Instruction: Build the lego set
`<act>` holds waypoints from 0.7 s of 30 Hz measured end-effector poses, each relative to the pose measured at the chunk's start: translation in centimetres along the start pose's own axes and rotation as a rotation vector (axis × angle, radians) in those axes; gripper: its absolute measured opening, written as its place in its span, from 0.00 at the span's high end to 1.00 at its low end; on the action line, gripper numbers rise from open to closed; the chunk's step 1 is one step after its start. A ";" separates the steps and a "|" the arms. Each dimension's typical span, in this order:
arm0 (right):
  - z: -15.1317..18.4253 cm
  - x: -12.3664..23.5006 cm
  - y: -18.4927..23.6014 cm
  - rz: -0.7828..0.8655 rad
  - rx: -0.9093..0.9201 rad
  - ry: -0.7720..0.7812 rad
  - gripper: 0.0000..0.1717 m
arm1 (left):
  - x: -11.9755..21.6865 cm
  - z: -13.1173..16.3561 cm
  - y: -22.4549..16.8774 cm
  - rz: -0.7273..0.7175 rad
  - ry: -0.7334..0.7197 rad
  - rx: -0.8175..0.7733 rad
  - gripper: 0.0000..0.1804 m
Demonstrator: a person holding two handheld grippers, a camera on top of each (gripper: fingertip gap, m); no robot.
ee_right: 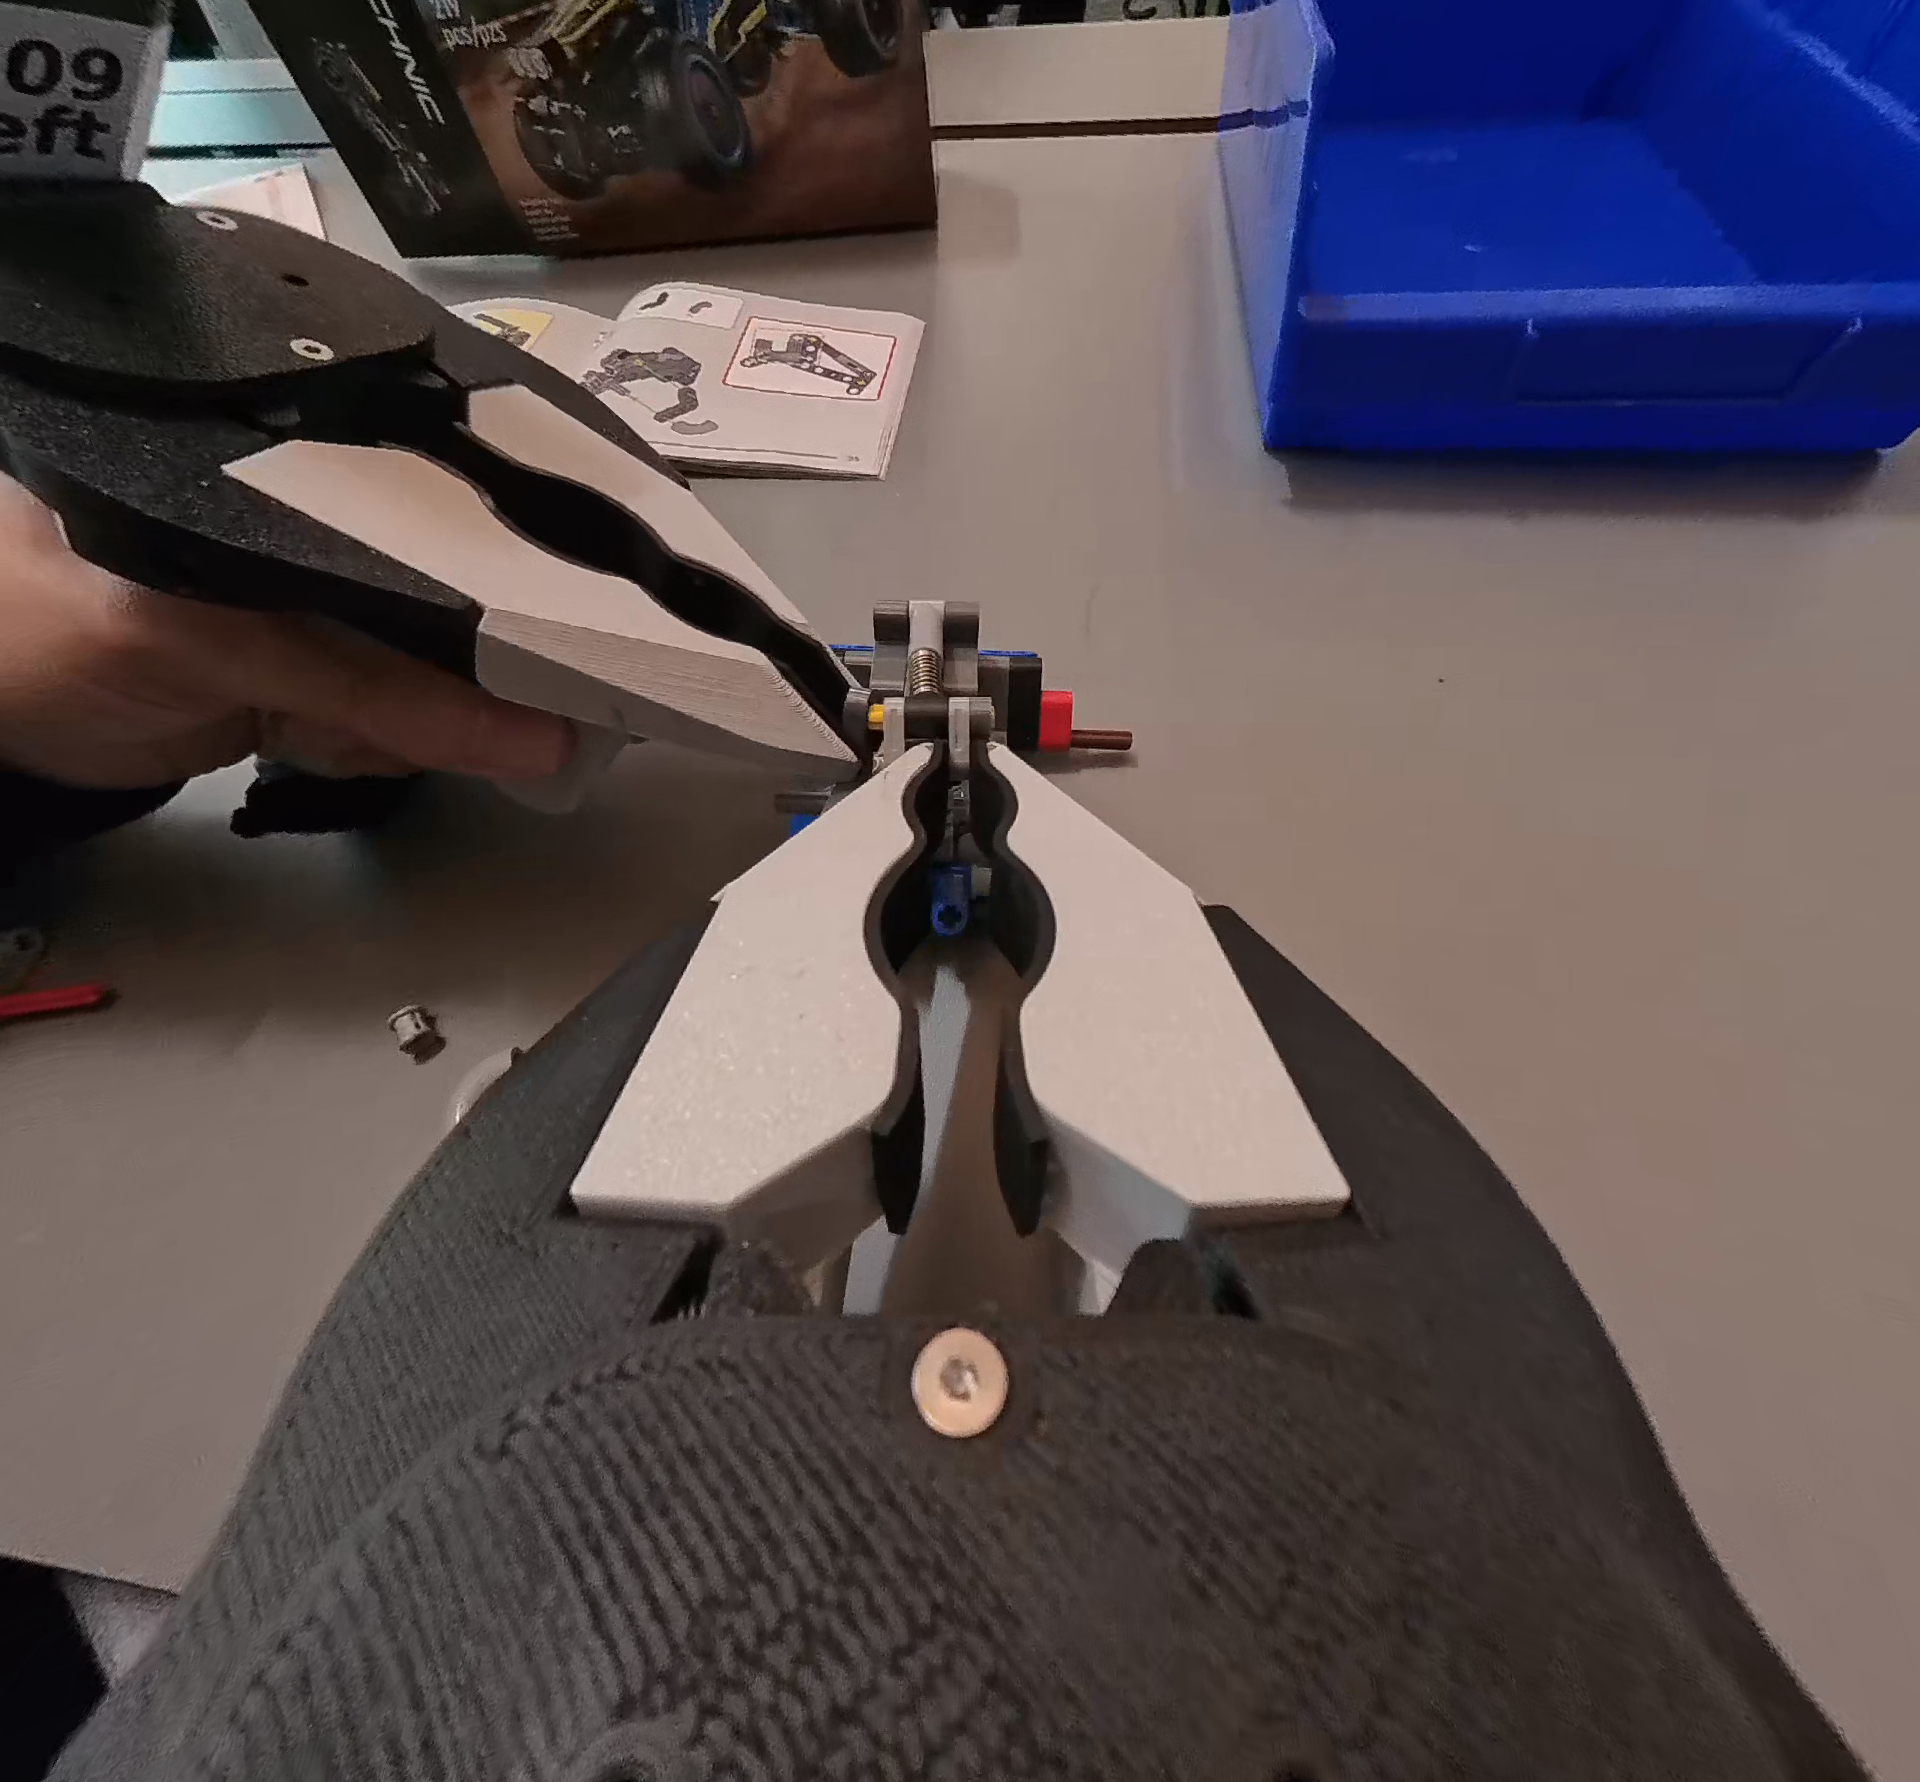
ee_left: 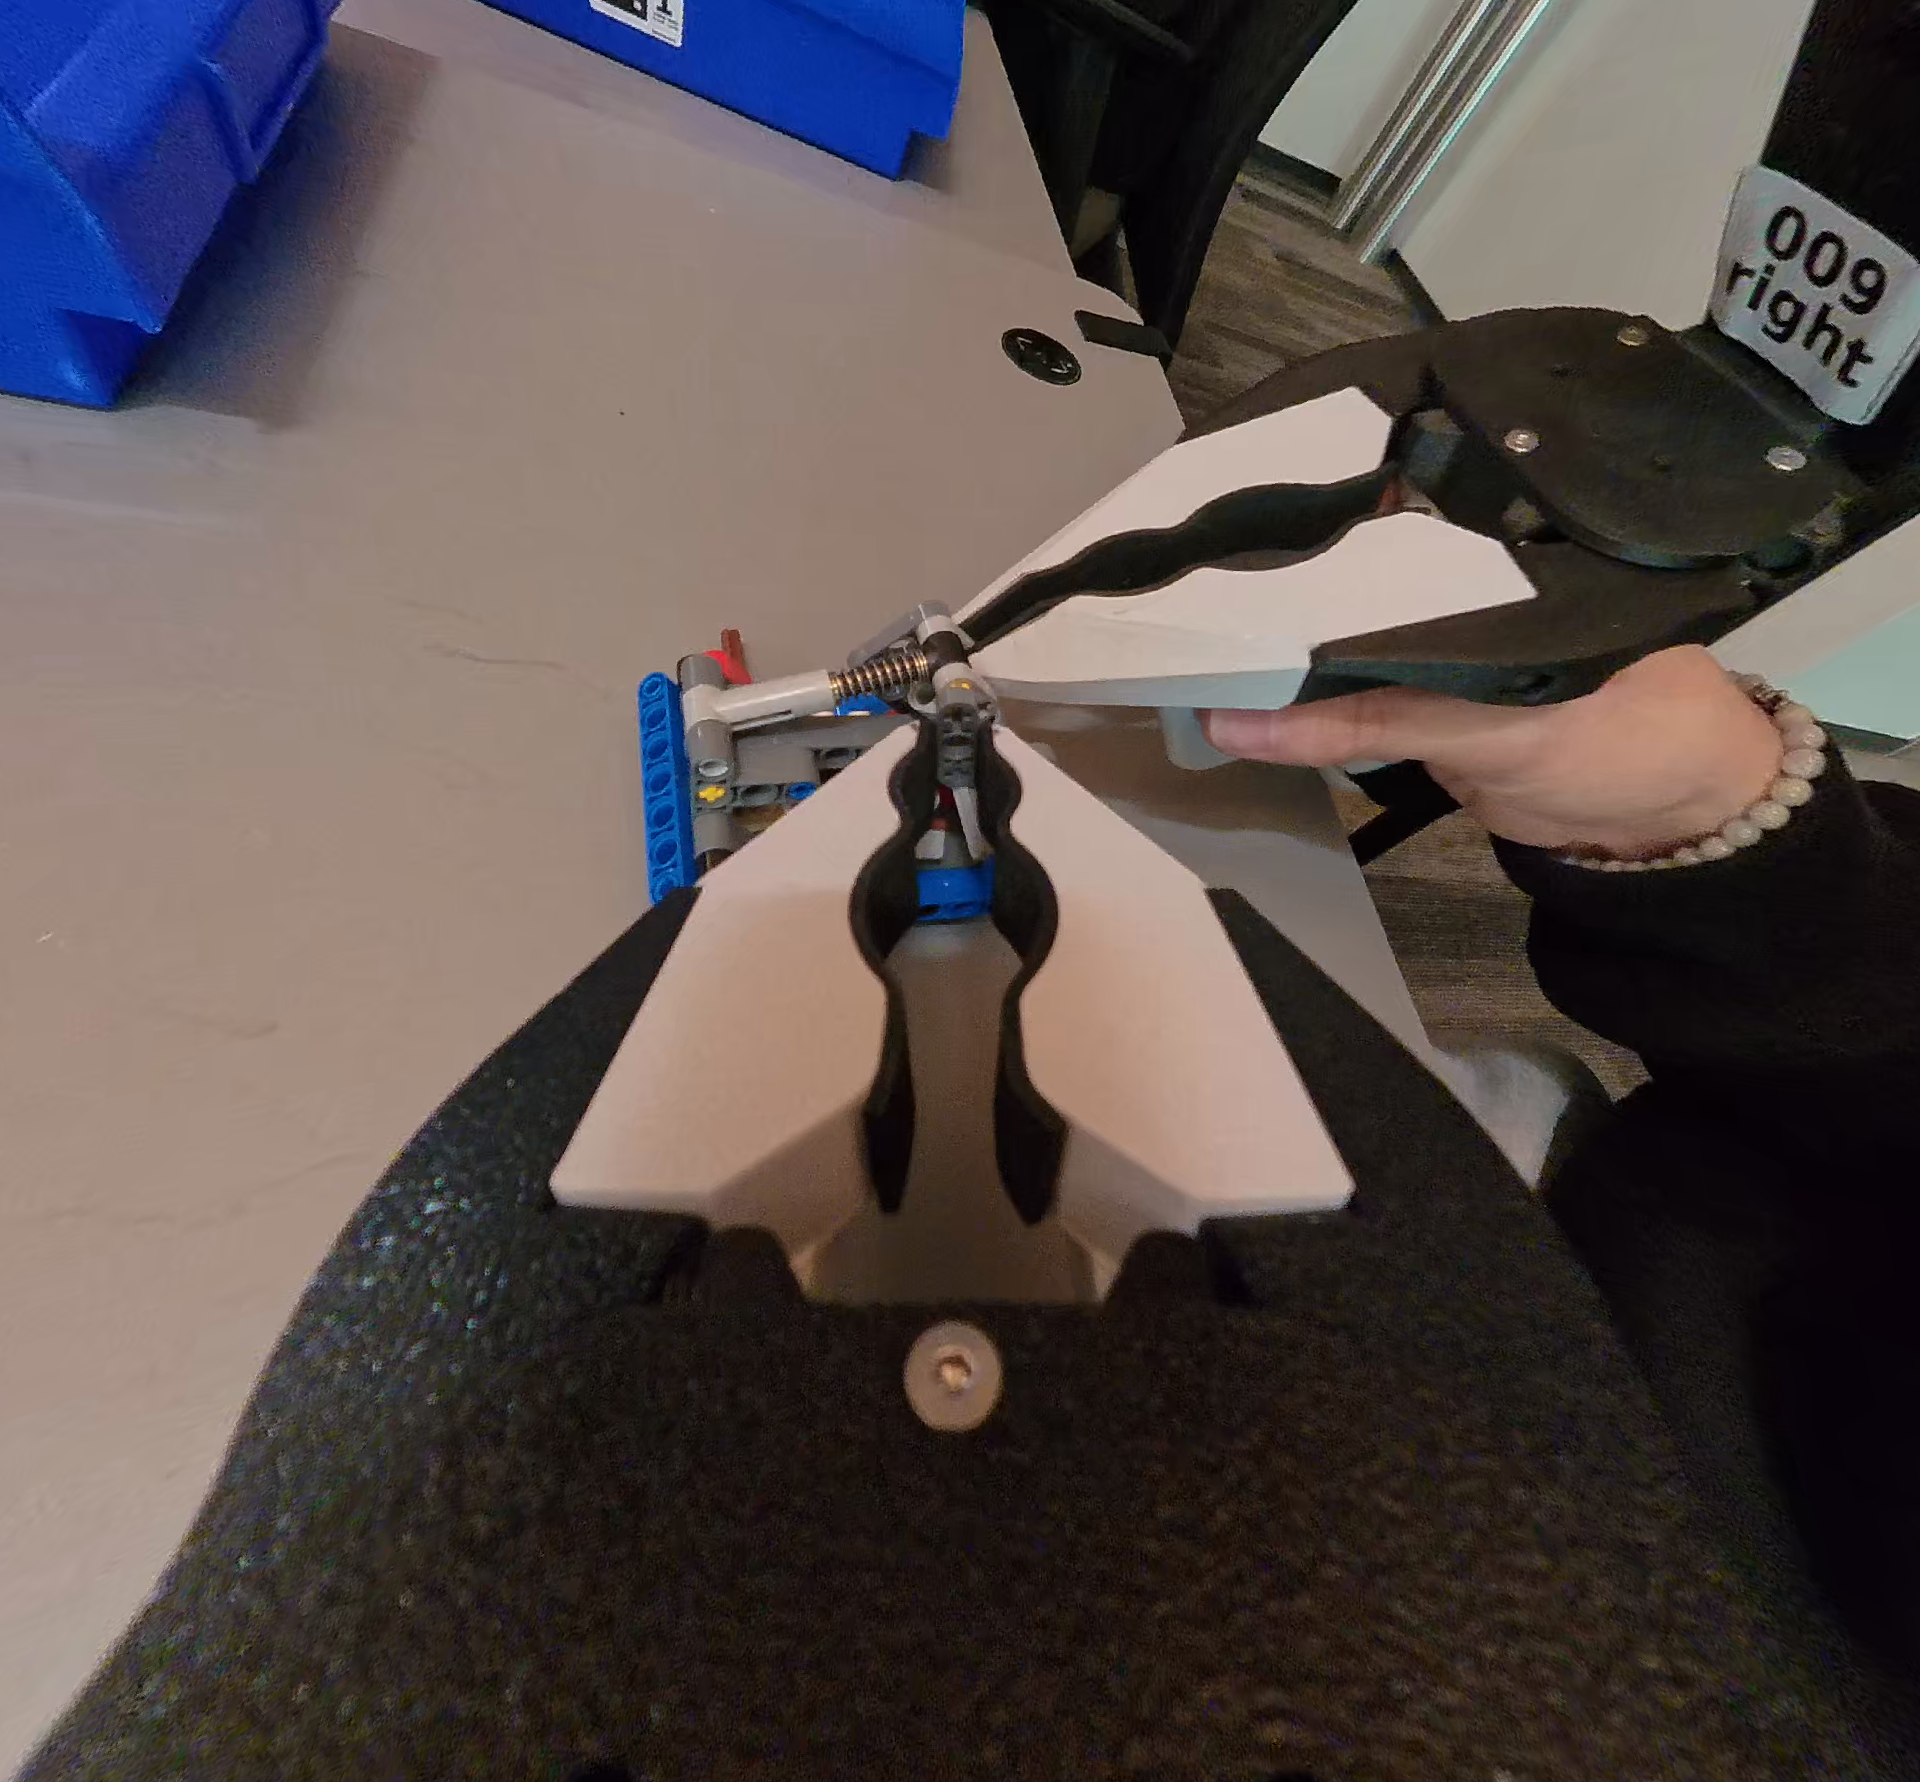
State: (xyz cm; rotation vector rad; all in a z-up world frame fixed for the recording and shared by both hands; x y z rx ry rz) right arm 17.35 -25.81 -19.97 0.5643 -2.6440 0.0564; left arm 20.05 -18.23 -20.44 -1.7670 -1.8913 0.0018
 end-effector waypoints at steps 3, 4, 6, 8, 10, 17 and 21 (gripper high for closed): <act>-0.1 0.0 0.1 0.009 0.001 -0.006 1.00 | 0.0 0.0 0.0 0.007 0.000 0.013 0.98; -0.1 0.0 0.2 0.018 0.006 -0.004 1.00 | 0.0 0.0 0.0 0.012 -0.002 0.021 0.98; -0.1 -0.1 0.3 0.040 0.040 0.000 1.00 | 0.1 0.0 0.1 0.016 -0.006 0.032 0.98; -0.1 -0.1 0.4 0.056 0.070 0.015 1.00 | 0.2 0.0 0.2 0.018 -0.009 0.041 0.98; -0.1 -0.1 0.5 0.066 0.092 0.013 1.00 | 0.2 0.0 0.2 0.017 -0.010 0.043 0.98; -0.2 -0.1 0.5 0.081 0.059 0.007 1.00 | 0.1 0.1 0.2 0.034 -0.010 0.071 0.98; -0.2 -0.1 0.6 0.082 0.076 0.004 1.00 | 0.2 0.1 0.3 0.057 -0.013 0.102 0.98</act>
Point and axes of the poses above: each gripper's, where its closed fingertips meet, x back along the fingers, z out of its underside, y = z × x across the jaws, the point moved 5 cm from there along x, back along the fingers, and after that the axes turned 2 degrees about z, right-handed, at the moved point
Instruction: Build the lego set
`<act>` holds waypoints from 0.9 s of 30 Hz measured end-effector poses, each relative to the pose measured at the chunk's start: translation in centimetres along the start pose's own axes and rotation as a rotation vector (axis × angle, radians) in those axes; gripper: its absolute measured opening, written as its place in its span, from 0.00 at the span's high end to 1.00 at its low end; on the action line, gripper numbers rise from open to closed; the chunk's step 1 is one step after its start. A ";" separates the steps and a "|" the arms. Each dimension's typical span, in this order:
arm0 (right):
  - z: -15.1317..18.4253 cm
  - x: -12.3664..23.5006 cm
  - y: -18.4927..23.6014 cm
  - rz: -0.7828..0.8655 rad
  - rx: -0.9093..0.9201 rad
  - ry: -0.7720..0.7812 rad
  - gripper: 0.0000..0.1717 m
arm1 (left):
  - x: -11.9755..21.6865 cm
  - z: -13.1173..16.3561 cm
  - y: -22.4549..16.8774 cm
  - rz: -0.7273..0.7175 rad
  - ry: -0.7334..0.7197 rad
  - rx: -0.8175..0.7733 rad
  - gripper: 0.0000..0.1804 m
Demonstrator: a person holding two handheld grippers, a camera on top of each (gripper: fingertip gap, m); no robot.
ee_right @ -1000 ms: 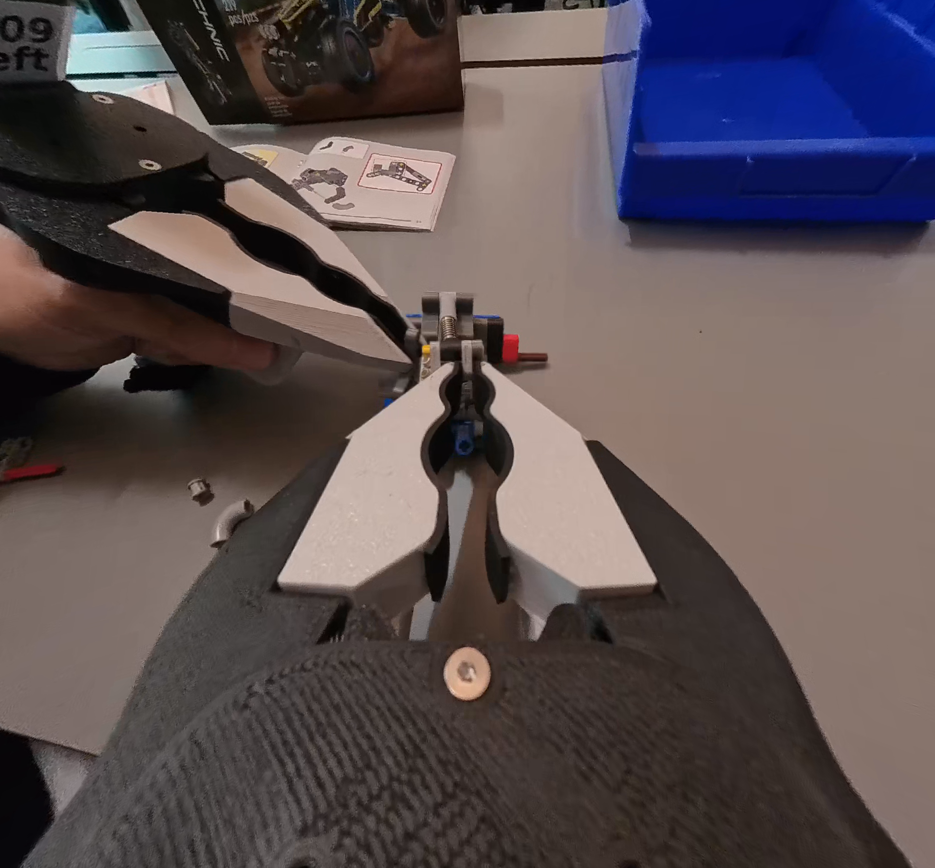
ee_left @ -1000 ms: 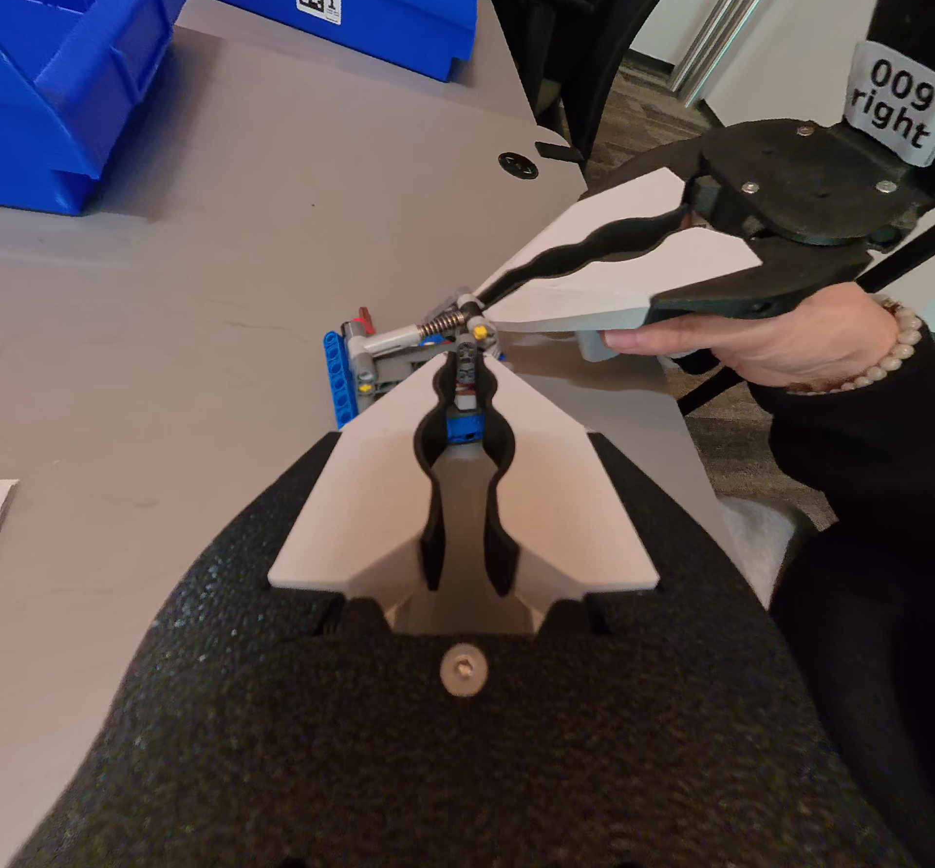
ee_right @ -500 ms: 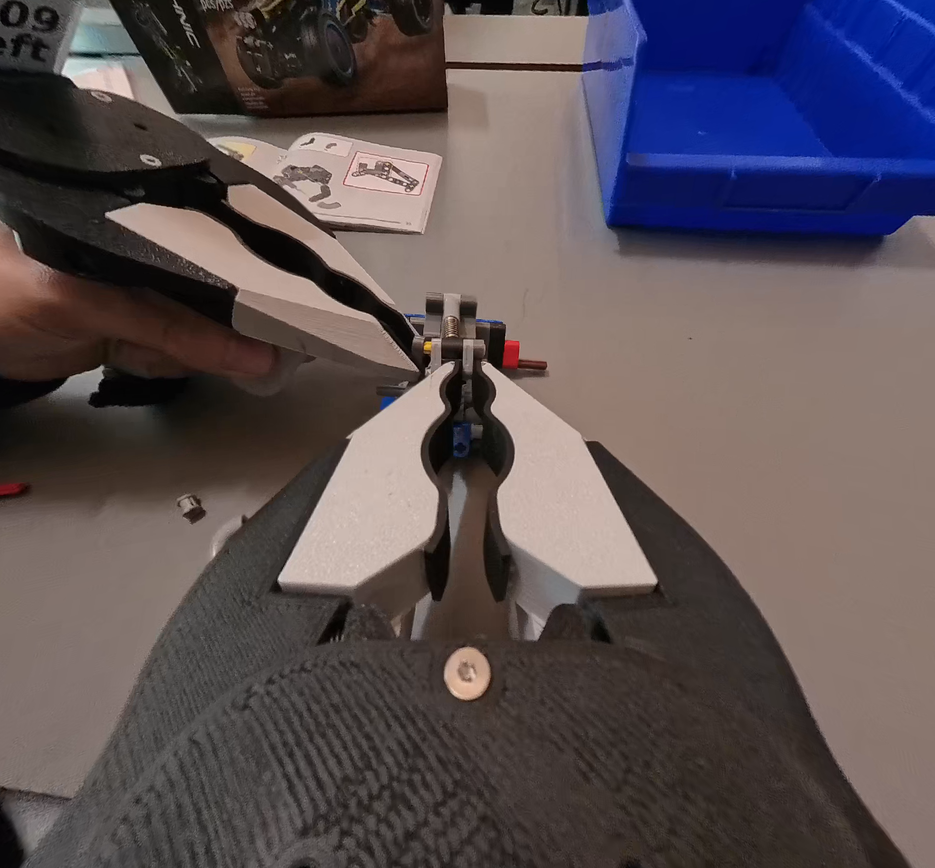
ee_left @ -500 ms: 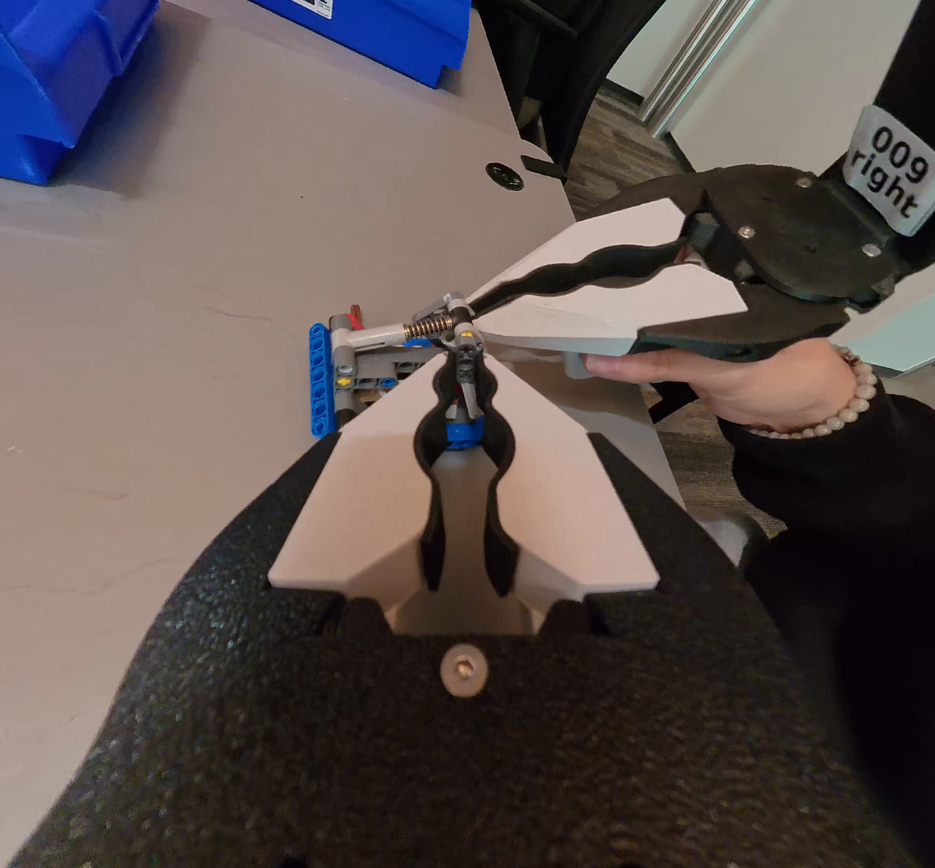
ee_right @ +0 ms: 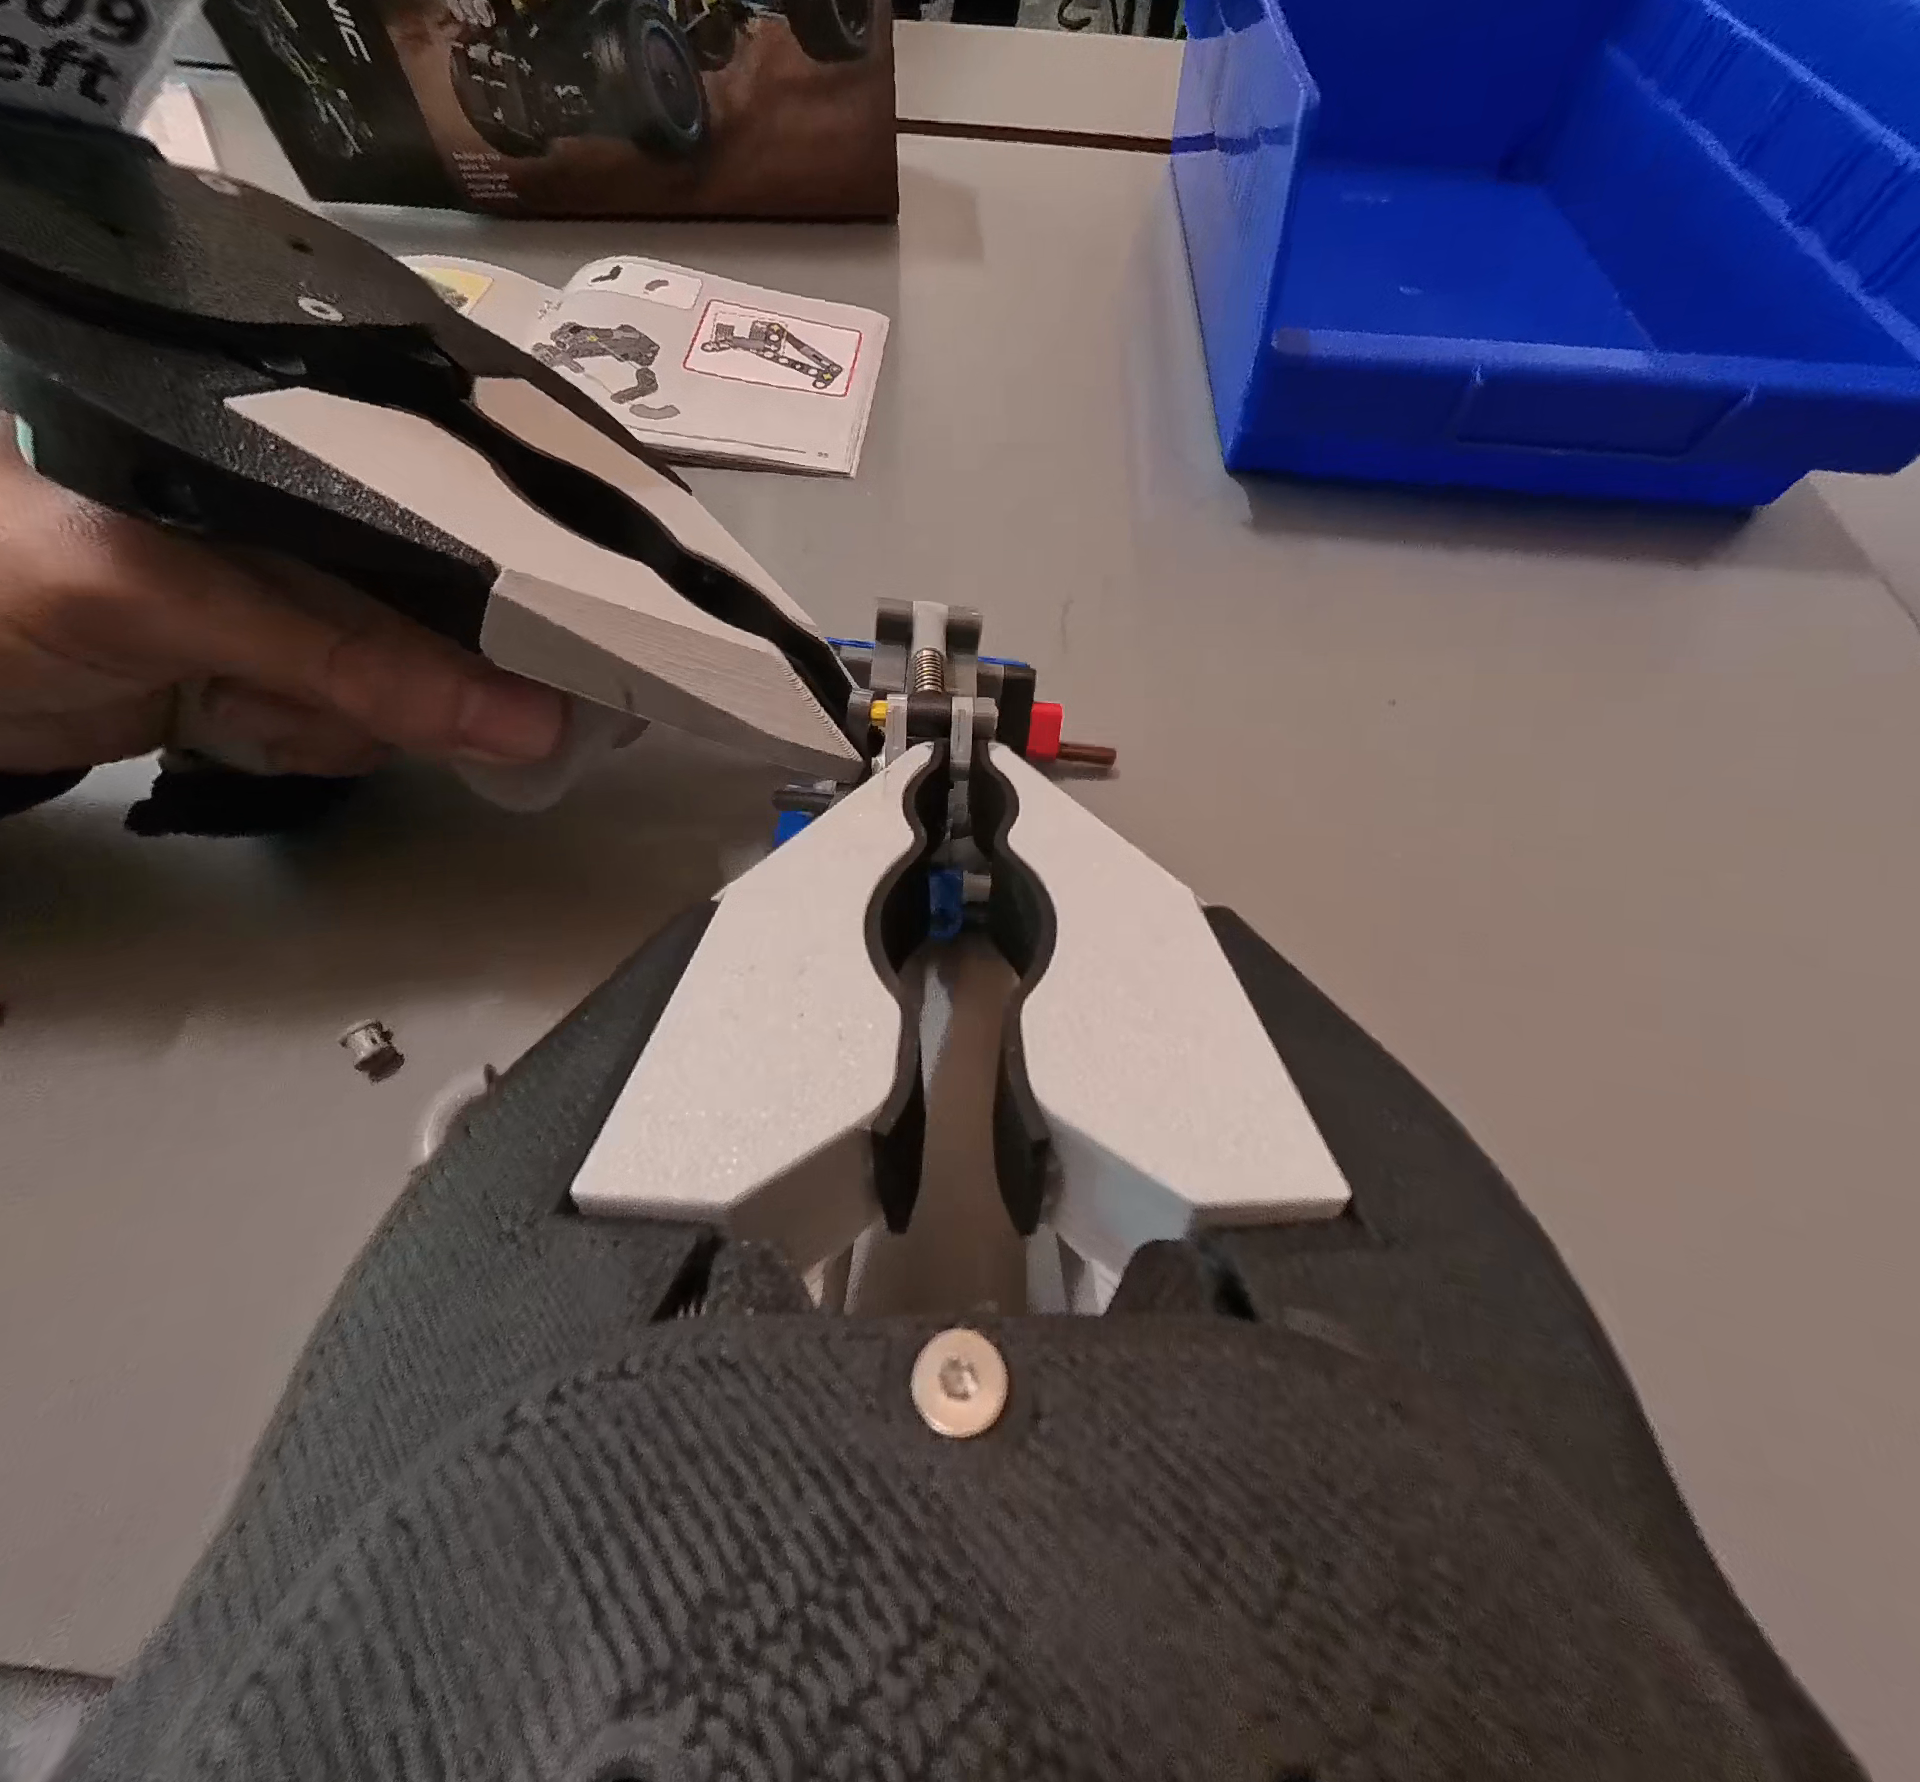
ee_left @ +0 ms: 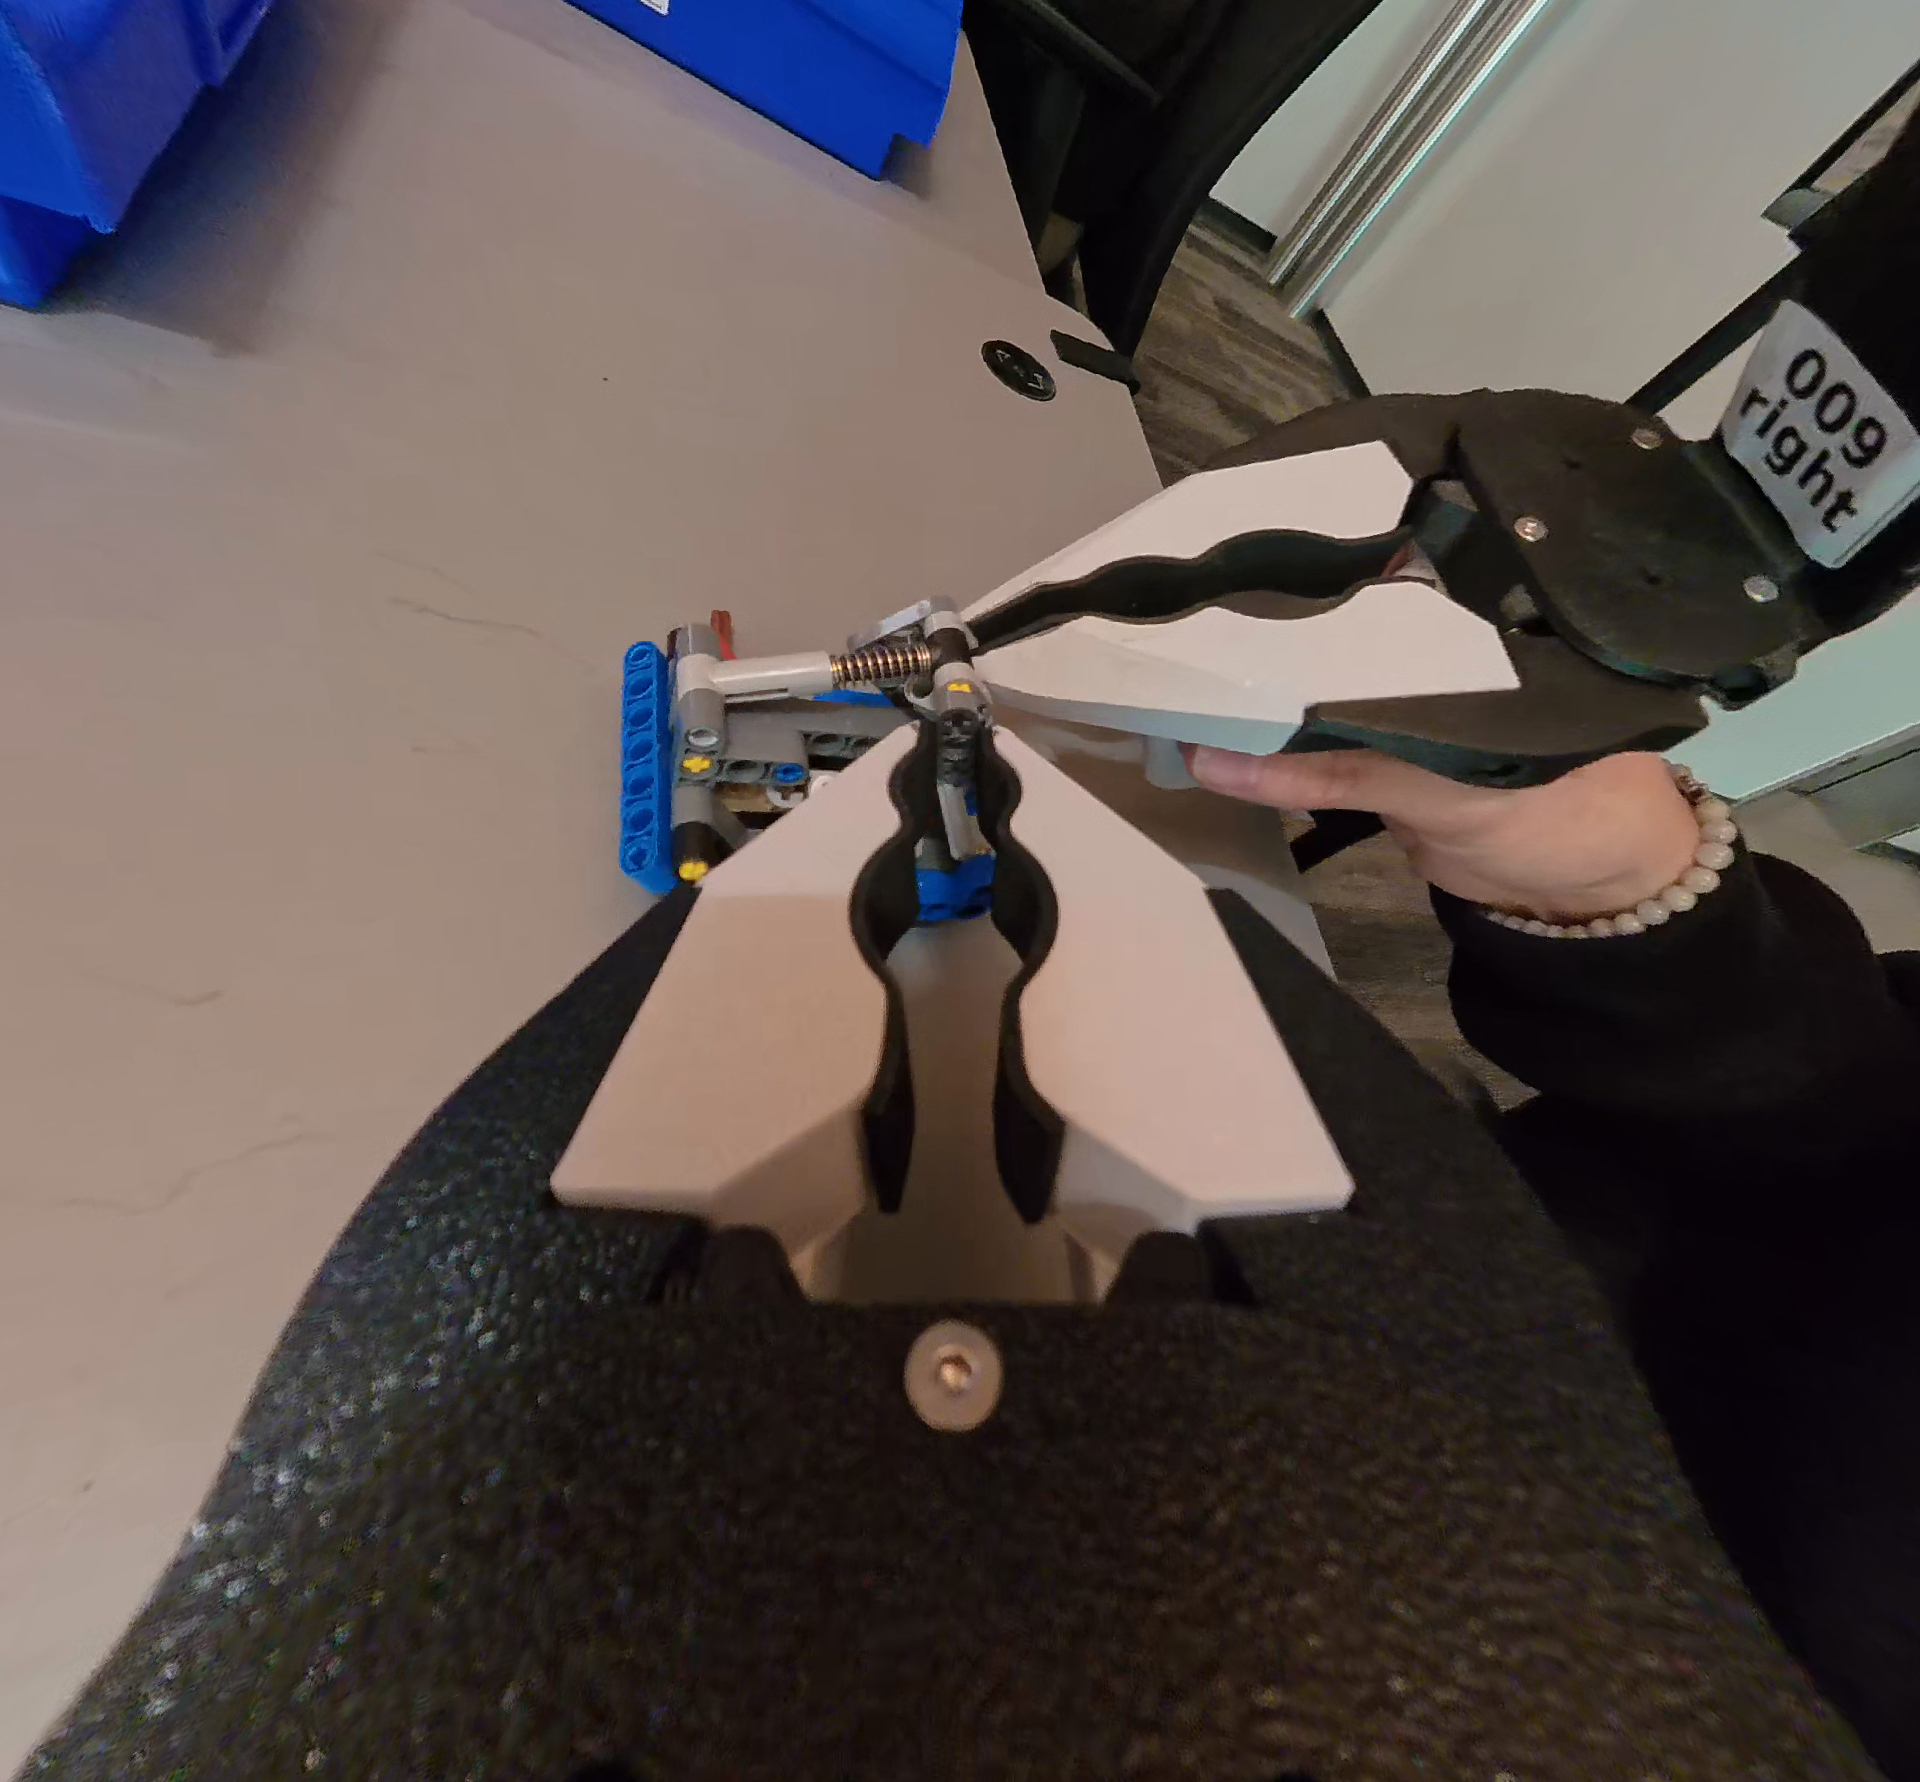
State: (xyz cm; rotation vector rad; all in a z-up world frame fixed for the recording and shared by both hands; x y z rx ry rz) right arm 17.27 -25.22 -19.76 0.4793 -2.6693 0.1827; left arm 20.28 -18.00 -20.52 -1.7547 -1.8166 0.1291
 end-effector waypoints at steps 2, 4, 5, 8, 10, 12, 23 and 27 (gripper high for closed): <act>0.0 0.0 0.1 0.010 0.043 0.004 0.99 | 0.0 0.0 0.0 0.015 0.004 0.010 0.98; -0.1 0.0 0.2 0.014 0.074 0.007 0.99 | 0.0 0.0 0.0 0.025 0.010 0.011 0.98; -0.1 -0.1 0.3 0.019 0.095 0.011 0.99 | 0.0 0.0 0.1 0.028 0.013 0.011 0.98; -0.1 -0.1 0.6 0.033 0.173 0.016 0.99 | 0.2 -0.1 0.3 0.041 0.030 0.003 0.98; -0.2 -0.2 0.6 0.047 0.212 0.017 0.99 | 0.2 -0.1 0.4 0.056 0.033 -0.003 0.98; -0.3 -0.1 0.6 0.063 0.245 0.020 0.99 | 0.2 0.0 0.5 0.075 0.057 -0.024 0.98; -0.2 -0.2 0.5 0.095 0.199 0.005 1.00 | 0.2 0.0 0.5 0.024 0.074 -0.138 0.98; -0.1 -0.2 0.6 0.104 0.208 0.011 1.00 | 0.3 -0.2 0.2 0.017 0.065 -0.165 0.98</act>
Point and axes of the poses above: each gripper's, where its closed fingertips meet, x back along the fingers, z out of its underside, y = z × x across the jaws, the point moved 5 cm from there along x, back along the fingers, and after that the axes turned 2 degrees about z, right-handed, at the moved point
